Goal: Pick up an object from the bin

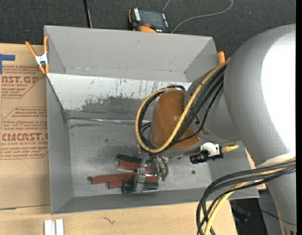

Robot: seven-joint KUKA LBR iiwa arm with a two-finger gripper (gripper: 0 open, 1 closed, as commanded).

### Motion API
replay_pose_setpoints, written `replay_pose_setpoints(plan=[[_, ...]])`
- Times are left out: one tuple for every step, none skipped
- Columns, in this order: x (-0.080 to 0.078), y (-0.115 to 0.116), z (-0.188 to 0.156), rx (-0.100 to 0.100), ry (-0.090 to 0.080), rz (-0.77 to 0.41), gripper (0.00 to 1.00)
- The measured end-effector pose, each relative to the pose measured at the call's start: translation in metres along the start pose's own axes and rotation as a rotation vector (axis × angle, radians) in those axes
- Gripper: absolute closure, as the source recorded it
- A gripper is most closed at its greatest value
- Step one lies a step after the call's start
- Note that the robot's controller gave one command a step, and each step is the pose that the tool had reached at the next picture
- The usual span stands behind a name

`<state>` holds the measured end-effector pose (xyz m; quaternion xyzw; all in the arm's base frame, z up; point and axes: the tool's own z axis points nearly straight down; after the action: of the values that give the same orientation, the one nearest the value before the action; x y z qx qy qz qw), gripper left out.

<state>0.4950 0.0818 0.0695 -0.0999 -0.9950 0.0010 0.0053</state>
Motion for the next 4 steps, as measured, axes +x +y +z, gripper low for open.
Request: replay_pose_setpoints(plan=[[-0.006,0.001,-0.003,-0.007,-0.024,0.004,1.0],[-0.01,0.001,-0.005,-0.012,-0.04,0.007,0.0],[-0.047,0.038,-0.002,-0.002,-0.012,-0.352,0.0],[-0.048,0.038,-0.003,-0.003,-0.015,-0.351,1.0]])
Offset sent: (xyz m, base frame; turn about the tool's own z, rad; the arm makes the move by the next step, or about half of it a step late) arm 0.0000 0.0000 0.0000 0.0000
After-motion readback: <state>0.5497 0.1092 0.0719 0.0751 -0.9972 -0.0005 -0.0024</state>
